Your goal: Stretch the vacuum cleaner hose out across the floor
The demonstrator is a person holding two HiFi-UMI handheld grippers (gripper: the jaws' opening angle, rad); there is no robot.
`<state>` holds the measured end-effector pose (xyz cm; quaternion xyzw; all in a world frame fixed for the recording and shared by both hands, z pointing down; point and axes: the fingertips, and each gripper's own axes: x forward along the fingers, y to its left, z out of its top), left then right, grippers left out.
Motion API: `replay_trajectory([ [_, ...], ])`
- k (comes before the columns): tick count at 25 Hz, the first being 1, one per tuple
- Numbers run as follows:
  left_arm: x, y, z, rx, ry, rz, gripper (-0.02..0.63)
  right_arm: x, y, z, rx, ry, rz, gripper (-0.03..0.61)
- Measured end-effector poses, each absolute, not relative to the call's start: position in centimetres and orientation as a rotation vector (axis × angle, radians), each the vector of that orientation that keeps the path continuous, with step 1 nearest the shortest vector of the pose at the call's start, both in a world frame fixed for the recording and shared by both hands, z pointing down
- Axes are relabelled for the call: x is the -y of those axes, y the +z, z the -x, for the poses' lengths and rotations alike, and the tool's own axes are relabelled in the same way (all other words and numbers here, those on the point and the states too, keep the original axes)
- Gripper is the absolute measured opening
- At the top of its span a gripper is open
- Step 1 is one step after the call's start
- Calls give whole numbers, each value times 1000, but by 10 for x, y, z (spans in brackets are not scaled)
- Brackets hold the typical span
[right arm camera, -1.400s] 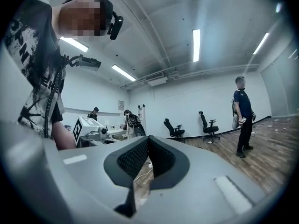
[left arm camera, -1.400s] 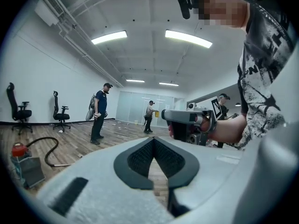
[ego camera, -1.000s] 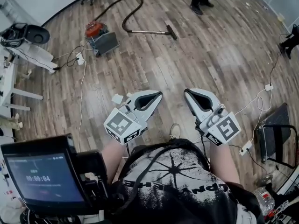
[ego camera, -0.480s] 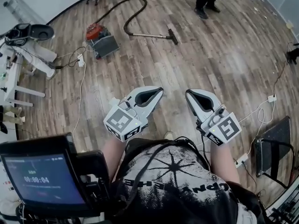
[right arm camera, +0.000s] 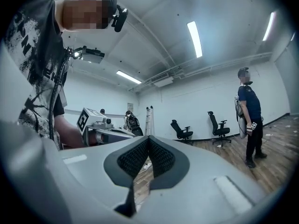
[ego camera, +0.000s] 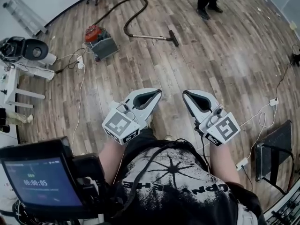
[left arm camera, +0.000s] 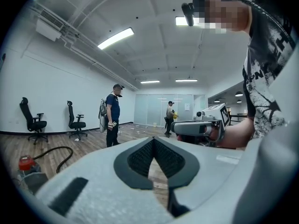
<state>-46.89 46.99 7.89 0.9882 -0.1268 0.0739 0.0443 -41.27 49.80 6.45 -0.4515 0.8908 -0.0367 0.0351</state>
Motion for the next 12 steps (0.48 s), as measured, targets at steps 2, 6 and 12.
replay_trajectory([
  [2, -457, 81, 468, 370, 226, -3019, 2, -484, 65, 411, -2730, -117, 1407, 8],
  [6, -423, 89, 470, 336, 209, -3007, 2, -451, 69, 413, -2729, -122, 1467, 8],
  [12, -353, 80, 474, 256, 185, -3022, 2, -385, 60, 418, -2707, -109, 1570, 8],
])
